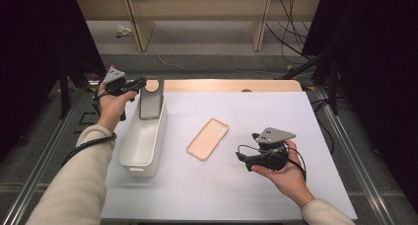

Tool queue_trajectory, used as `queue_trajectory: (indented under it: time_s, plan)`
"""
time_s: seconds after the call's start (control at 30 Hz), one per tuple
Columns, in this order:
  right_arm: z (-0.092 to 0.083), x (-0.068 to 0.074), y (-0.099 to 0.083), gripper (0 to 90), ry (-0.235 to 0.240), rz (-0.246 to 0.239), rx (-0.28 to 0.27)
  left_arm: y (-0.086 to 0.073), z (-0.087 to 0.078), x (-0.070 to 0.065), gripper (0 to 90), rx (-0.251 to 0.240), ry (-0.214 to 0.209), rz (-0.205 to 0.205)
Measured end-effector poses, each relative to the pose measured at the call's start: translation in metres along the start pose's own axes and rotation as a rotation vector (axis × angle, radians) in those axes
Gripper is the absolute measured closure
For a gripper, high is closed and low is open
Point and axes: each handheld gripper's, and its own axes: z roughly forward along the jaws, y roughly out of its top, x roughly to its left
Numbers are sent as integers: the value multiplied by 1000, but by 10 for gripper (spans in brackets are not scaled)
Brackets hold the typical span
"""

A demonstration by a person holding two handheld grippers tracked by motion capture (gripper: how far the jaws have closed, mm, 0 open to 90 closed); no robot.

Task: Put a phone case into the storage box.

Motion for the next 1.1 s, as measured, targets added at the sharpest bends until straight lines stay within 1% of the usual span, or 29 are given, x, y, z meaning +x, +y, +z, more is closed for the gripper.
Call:
queue_trajectory:
  time_s: [0.37, 0.6, 0.77, 1.1]
  plan:
    - [0, 0, 0, 164, -1, -2, -1, -3, 1, 0, 808, 2, 1, -12]
    - [0, 0, 0, 164, -1, -1, 1, -7, 2, 2, 802, 14, 7, -19]
    - [0, 0, 0, 165, 0, -1, 1, -10, 2, 4, 794, 18, 10, -31]
    - [0, 1, 0, 165, 2, -4, 1, -13, 2, 7, 782, 36, 20, -31]
